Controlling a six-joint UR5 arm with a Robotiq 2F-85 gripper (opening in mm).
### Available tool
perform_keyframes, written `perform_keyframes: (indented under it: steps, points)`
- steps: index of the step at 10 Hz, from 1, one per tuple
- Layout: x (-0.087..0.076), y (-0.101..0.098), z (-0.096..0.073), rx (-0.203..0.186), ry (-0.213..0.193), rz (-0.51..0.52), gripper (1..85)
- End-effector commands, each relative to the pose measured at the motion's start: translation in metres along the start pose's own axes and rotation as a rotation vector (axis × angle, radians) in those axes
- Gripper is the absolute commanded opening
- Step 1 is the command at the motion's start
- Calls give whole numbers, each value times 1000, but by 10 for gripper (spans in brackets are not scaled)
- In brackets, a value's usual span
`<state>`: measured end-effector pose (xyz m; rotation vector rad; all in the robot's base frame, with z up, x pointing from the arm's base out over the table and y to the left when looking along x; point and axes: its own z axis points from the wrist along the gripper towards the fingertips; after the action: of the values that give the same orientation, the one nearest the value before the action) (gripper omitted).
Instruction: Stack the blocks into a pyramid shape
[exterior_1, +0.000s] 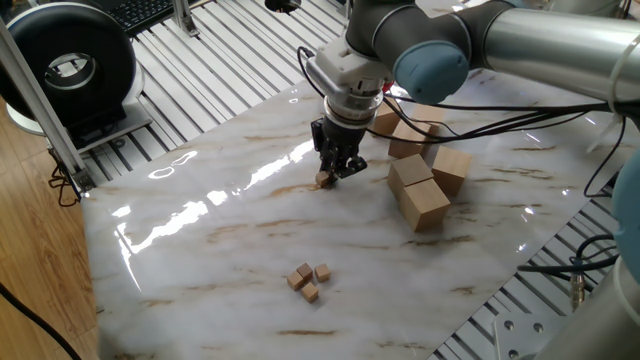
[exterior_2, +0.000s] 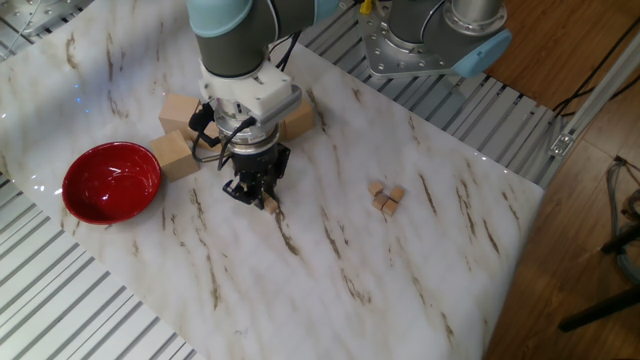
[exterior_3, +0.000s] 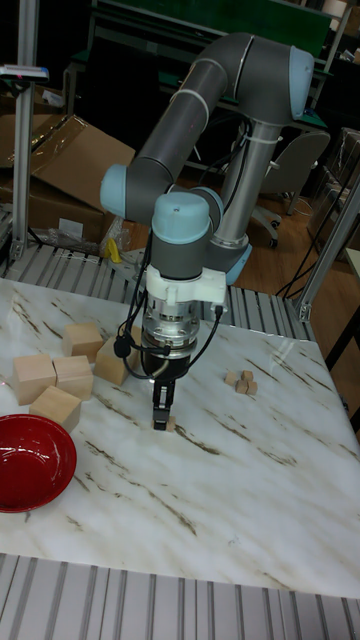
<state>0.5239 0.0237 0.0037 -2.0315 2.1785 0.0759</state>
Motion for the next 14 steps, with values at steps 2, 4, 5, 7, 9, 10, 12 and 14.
perform_keyframes:
  steps: [2,4,5,7,9,10,12,14]
  points:
    - [-1,-2,-1,7,-12,3,300]
    - [-7,-1,-1,1,-36,-15,403]
    - [-8,0,-3,-1,-38,-17,430]
    - [-4,-3,-10,3,-9,-27,450]
    - [-9,-5,-25,0,8,-2,453]
    - [-14,-8,-34,3,20,23,453]
    - [-29,-8,-45,17,28,105,453]
    - [-47,0,-49,21,31,211,453]
